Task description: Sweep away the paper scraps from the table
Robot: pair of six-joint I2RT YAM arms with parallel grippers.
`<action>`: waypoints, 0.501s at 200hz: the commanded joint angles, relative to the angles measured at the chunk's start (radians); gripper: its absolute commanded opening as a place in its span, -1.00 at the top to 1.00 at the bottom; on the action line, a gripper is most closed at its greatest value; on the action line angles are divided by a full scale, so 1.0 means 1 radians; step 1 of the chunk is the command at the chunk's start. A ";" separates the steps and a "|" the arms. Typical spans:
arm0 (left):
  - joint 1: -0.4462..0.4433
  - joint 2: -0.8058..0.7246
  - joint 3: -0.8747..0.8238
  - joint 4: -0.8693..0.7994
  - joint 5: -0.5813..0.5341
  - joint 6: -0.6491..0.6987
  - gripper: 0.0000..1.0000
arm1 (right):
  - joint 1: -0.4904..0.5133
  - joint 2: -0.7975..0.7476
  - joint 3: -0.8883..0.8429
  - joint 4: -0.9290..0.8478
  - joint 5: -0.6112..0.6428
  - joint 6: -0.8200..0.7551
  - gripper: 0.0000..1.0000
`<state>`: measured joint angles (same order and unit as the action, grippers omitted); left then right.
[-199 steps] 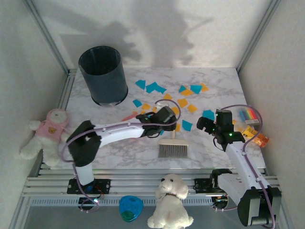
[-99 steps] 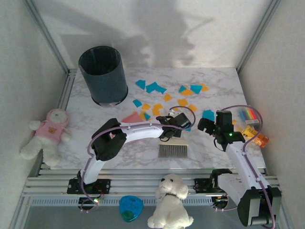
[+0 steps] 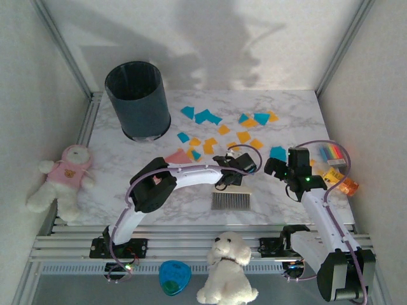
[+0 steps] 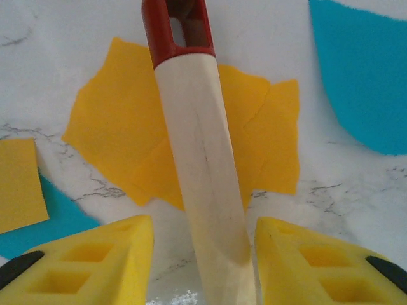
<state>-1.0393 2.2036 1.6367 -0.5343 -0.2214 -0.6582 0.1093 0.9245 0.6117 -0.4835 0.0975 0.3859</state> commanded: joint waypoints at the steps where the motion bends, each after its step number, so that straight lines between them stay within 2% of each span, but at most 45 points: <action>1: -0.008 0.029 0.032 -0.038 0.017 0.005 0.18 | 0.006 0.000 0.028 -0.016 0.018 0.010 -0.98; 63: -0.010 0.051 0.028 -0.039 0.021 -0.004 0.20 | 0.007 0.009 0.027 -0.020 0.028 0.008 -0.98; 100: -0.013 0.049 0.025 -0.040 0.006 -0.012 0.37 | 0.007 0.014 0.031 -0.023 0.030 0.009 -0.97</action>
<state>-1.0401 2.2257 1.6482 -0.5362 -0.2039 -0.6590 0.1093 0.9302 0.6117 -0.4839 0.1089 0.3859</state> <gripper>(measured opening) 0.332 0.989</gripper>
